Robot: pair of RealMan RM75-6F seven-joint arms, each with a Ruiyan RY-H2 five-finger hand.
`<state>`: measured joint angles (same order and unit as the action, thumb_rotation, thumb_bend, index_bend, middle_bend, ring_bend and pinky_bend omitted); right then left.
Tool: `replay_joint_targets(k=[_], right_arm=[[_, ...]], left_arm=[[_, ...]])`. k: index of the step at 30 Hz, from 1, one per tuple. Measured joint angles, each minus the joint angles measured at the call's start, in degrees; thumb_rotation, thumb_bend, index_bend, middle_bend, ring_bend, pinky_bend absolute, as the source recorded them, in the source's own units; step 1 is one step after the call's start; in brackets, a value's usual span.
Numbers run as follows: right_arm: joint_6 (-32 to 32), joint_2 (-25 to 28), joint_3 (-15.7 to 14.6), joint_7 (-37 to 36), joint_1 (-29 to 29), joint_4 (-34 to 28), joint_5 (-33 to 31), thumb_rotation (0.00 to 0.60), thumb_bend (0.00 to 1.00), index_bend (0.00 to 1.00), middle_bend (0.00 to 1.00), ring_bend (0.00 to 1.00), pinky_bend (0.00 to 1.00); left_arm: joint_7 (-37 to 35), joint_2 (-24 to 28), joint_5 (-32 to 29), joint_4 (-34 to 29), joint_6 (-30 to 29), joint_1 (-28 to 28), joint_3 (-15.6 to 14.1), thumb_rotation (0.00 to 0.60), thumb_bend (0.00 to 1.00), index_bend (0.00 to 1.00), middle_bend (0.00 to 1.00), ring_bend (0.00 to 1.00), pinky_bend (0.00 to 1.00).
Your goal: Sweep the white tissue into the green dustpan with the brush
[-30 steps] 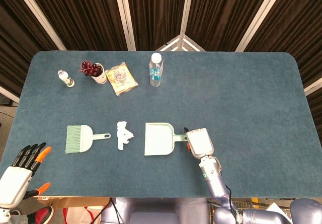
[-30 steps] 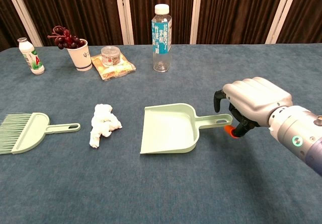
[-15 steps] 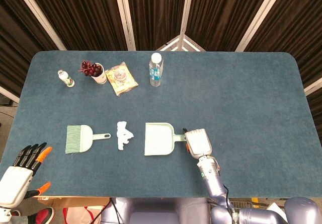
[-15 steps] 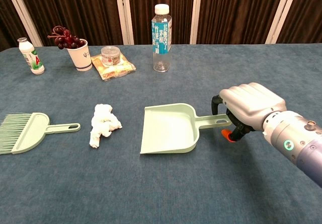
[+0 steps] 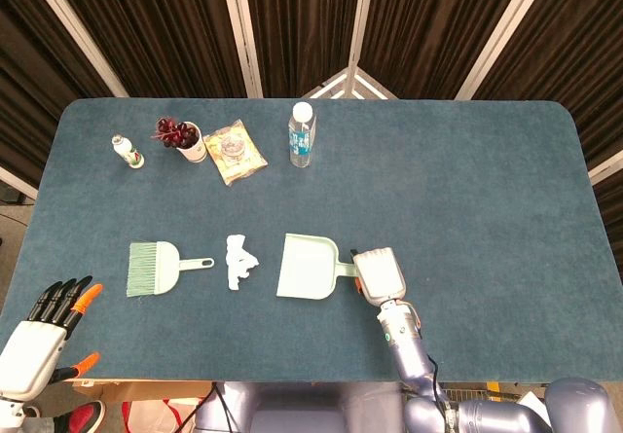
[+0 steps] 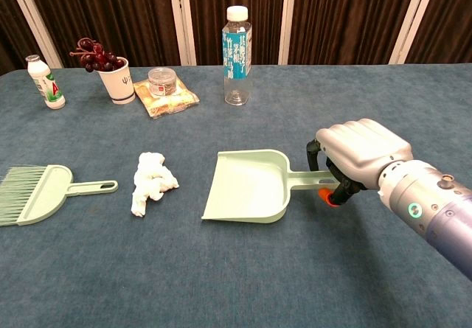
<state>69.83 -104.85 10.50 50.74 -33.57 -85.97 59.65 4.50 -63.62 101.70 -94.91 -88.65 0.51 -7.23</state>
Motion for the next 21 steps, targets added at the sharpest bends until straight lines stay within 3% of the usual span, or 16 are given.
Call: replay_joint_targets(k=[4, 10, 14, 17, 21], right_arm=[[0.09, 0.72, 0.03, -0.29, -0.15, -0.26, 0.38, 0.6, 0.44, 0.59, 0.82, 0.8, 0.86], [-0.17, 2.47, -0.36, -0.86, -0.32, -1.29, 1.21, 0.6, 0.44, 0.59, 0.82, 0.8, 0.86], [-0.27, 3.55, -0.4, -1.0, -0.46, -2.27, 1.4, 0.6, 0.44, 0.59, 0.82, 0.8, 0.86], [-0.27, 4.11, -0.27, -1.15, -0.56, -2.93, 1.29, 0.6, 0.44, 0.59, 0.82, 0.8, 0.86], [-0.07, 4.94, -0.23, -1.29, -0.6, -3.8, 1.27, 0.6, 0.44, 0.59, 0.82, 0.8, 0.86]], left_arm=[[0.43, 0.19, -0.74, -1.14, 1.12, 0.49, 0.26, 0.6, 0.01, 0.0, 0.0, 0.0, 0.03], [2.9, 0.7, -2.77, -4.4, 3.6, 1.81, 1.45, 0.6, 0.04, 0.0, 0.05, 0.1, 0.16], [7.01, 0.84, -4.83, -7.21, 6.32, 3.56, 3.09, 0.6, 0.14, 0.02, 0.25, 0.28, 0.32], [11.94, 0.52, -7.07, -8.83, 8.63, 5.33, 5.0, 0.6, 0.21, 0.1, 0.47, 0.49, 0.51], [19.14, -0.88, -11.11, -10.05, 11.97, 8.4, 8.37, 0.6, 0.25, 0.23, 0.63, 0.65, 0.69]])
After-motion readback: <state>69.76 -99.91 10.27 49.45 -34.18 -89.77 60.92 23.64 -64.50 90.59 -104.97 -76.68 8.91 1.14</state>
